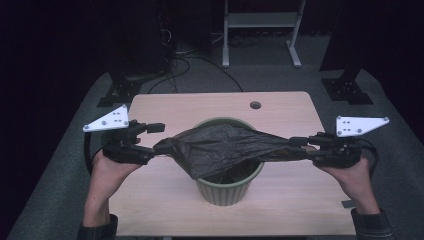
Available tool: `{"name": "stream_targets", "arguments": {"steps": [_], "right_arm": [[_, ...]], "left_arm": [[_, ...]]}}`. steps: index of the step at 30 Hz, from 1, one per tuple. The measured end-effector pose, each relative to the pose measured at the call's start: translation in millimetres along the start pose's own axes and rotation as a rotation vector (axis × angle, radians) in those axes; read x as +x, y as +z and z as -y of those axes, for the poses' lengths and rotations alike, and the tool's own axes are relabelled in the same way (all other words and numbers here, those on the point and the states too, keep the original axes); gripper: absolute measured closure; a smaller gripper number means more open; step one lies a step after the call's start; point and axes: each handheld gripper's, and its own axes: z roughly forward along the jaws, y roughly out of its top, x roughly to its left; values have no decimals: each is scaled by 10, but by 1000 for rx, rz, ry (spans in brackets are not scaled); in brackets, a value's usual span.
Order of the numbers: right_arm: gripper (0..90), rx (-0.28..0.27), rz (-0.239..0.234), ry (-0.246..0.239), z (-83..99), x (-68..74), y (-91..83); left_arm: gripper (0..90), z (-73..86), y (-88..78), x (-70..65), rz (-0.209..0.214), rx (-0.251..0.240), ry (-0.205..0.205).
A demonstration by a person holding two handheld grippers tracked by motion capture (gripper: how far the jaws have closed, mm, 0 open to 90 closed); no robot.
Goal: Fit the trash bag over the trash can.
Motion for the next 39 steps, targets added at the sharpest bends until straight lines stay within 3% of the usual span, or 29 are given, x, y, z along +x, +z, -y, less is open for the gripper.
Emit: {"name": "stream_targets", "arguments": {"steps": [6, 8, 9, 10, 11, 13, 14, 16, 17, 24, 31, 33, 39], "right_arm": [[632, 3, -10, 6, 16, -6, 58], [631, 6, -12, 7, 20, -6, 75], [631, 6, -12, 7, 20, -6, 75], [632, 6, -17, 7, 20, -6, 83], [628, 5, -16, 4, 19, -5, 102], [623, 7, -15, 4, 18, -6, 109], [614, 9, -7, -1, 10, -12, 130], [604, 10, -2, -4, 6, -15, 136], [588, 12, 23, -12, -6, -19, 153], [568, 20, 35, -26, -19, -58, 229], [540, 45, -13, -35, -11, -42, 377], [527, 41, -54, -48, -25, 8, 420], [528, 51, -72, -81, -41, 83, 485]], "left_arm": [[289, 11, 174, -5, 44, 30, 3], [485, 36, 211, -4, 69, 46, 2], [485, 55, 224, -1, 83, 57, 1], [578, 77, 230, 2, 95, 70, 1], [738, 110, 228, 9, 107, 79, 0], [784, 169, 207, 23, 117, 84, -15], [859, 200, 193, 30, 117, 90, -21], [872, 256, 162, 41, 111, 94, -32], [872, 325, 120, 54, 102, 90, -51], [871, 514, 31, 133, 81, 70, -106], [871, 629, 10, 189, 71, 56, -145], [871, 643, 5, 202, 67, 56, -152], [871, 661, 12, 213, 68, 56, -159]]}}
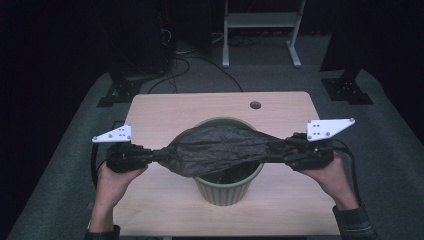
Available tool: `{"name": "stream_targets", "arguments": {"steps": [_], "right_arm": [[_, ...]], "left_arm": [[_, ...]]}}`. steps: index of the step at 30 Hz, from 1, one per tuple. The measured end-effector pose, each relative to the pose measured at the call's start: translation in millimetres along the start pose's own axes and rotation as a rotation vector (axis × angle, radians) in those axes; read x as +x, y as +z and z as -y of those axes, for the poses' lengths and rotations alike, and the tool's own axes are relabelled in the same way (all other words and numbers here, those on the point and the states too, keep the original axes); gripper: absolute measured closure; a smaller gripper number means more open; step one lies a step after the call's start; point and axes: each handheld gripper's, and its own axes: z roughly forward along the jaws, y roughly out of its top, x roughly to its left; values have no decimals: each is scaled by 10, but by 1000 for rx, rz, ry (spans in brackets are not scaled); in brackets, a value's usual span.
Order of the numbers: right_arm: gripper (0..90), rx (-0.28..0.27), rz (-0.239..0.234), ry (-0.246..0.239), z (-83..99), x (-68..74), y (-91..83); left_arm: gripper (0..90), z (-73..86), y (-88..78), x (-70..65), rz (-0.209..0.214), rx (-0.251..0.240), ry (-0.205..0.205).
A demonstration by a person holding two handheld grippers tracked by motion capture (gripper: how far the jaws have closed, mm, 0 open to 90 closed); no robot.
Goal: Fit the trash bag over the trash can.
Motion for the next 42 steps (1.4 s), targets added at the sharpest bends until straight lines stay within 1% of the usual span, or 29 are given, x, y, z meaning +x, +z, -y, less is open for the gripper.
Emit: {"name": "stream_targets", "arguments": {"steps": [2, 3, 4, 7, 9, 11, 14, 19, 21, 23, 24, 25, 26, 27, 29, 32, 35, 37, 38, 40, 42], "right_arm": [[556, 13, -3, -8, 2, 13, 37], [606, 22, -2, -17, 7, 21, 68], [606, 22, -2, -17, 7, 21, 68], [770, 38, -2, -3, 13, 6, 106], [804, 25, -25, 12, 8, -16, 107], [878, 18, -36, 21, -15, -29, 101], [888, 11, -49, 25, -34, -46, 99], [899, -4, -42, 41, -80, -92, 93], [899, -7, -24, 51, -113, -131, 95], [900, -23, 1, 62, -143, -180, 95], [900, -26, 33, 77, -172, -234, 107], [900, -28, 41, 84, -180, -254, 115], [900, -28, 41, 84, -180, -254, 115], [900, -27, 54, 91, -189, -281, 128], [900, -24, 75, 104, -205, -339, 162], [900, -23, 106, 122, -225, -396, 200], [900, -17, 132, 136, -239, -459, 235], [900, -17, 145, 149, -243, -498, 257], [900, -16, 168, 160, -246, -533, 275], [900, -18, 174, 165, -248, -556, 281], [900, -19, 182, 175, -255, -586, 293]], "left_arm": [[871, 3, 3, 0, 3, 1, 1], [871, 4, 5, 0, 3, 1, 1], [871, 5, 8, 0, 4, 3, -2], [871, 6, 13, 2, 6, 4, -2], [871, 2, 13, 2, 7, 4, -1], [871, -12, 12, 2, 7, 6, 2], [867, -25, 15, -2, 7, 4, 3], [845, -62, 29, 4, 4, 4, 8], [815, -87, 32, 6, -6, -1, 13], [701, -123, 17, 0, -24, -21, 14], [589, -149, 1, -9, -32, -37, 18], [545, -209, -35, -33, -52, -59, 32], [516, -209, -35, -33, -52, -59, 32], [516, -259, -61, -56, -52, -80, 45], [437, -354, -96, -104, -64, -103, 69], [355, -500, -96, -190, -76, -127, 111], [296, -619, -4, -272, -59, -137, 140], [287, -667, 108, -319, -36, -121, 158], [275, -682, 166, -335, -28, -110, 165], [274, -699, 280, -354, -8, -95, 170], [264, -708, 358, -365, -2, -84, 173]]}}
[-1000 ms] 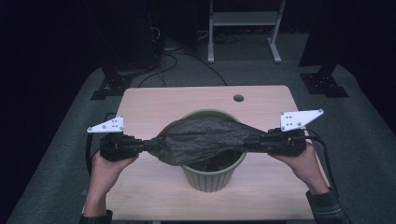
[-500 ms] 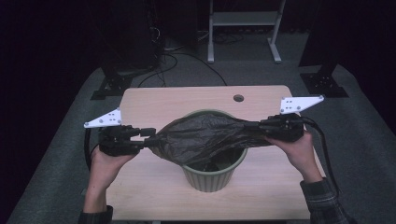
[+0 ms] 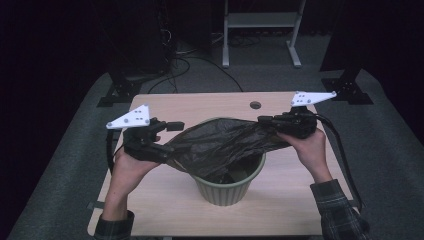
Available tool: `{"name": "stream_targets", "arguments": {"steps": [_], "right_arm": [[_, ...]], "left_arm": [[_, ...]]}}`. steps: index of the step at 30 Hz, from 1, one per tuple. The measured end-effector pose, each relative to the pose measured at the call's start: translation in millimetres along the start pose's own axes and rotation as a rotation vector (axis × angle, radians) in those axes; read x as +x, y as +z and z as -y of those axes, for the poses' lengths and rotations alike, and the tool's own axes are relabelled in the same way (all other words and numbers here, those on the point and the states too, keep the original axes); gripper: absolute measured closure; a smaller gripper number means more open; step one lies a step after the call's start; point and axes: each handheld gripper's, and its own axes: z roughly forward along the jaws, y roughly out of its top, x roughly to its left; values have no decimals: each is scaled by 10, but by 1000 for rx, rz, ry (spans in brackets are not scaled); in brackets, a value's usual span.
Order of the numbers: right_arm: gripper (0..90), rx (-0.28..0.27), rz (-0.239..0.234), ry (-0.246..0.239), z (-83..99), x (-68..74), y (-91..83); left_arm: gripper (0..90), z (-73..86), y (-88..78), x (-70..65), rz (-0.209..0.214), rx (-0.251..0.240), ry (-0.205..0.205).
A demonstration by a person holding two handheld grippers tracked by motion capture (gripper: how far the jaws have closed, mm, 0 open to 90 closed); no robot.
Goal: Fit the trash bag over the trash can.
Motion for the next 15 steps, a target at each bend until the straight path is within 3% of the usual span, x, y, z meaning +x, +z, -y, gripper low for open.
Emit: {"name": "stream_targets", "arguments": {"steps": [9, 15], "right_arm": [[900, 8, 27, 15, -50, -88, 98], [900, 11, 36, 22, -108, -122, 158]], "left_arm": [[241, -38, 251, -78, 54, 25, 0], [210, 34, 382, -109, 59, 55, -4]]}}
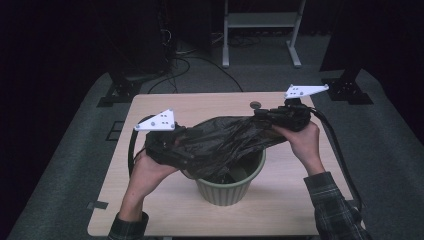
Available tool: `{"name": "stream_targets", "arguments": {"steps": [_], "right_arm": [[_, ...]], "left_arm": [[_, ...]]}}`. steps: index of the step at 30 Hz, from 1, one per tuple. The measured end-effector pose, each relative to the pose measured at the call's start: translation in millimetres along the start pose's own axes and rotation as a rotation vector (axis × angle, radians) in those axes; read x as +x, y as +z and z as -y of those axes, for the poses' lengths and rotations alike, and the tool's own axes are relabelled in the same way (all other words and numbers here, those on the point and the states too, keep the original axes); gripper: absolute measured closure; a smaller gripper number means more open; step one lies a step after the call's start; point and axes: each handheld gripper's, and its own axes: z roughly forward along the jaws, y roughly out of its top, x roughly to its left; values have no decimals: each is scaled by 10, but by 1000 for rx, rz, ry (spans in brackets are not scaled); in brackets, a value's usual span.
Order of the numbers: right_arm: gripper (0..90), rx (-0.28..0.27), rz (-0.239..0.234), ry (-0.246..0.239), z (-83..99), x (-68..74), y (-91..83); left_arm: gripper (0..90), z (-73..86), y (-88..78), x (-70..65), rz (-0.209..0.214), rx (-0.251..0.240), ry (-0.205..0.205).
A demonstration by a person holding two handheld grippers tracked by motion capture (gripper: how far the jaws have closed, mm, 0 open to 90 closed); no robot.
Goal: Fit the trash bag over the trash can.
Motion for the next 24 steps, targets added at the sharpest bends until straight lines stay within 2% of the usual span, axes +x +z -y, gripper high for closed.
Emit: {"name": "stream_targets", "arguments": {"steps": [4, 14, 16, 17, 21, 22, 23, 24], "right_arm": [[900, 3, 17, 3, -57, -30, 11], [900, -5, 42, 6, -135, -78, -11], [900, -10, 43, 10, -146, -89, -17], [900, -11, 41, 11, -149, -92, -21], [900, -12, 40, 8, -150, -87, -34], [900, -13, 39, 7, -148, -79, -38], [900, -13, 39, 7, -148, -79, -38], [900, -15, 37, 3, -145, -74, -46]], "left_arm": [[195, 88, 65, 10, -9, 29, -6], [165, 160, 94, -4, -40, 50, 8], [170, 165, 99, -13, -67, 74, 24], [228, 170, 97, -14, -74, 84, 35], [530, 169, 67, 2, -73, 96, 36], [666, 166, 57, 7, -69, 101, 38], [666, 164, 50, 11, -60, 102, 35], [795, 160, 36, 19, -54, 108, 32]]}}
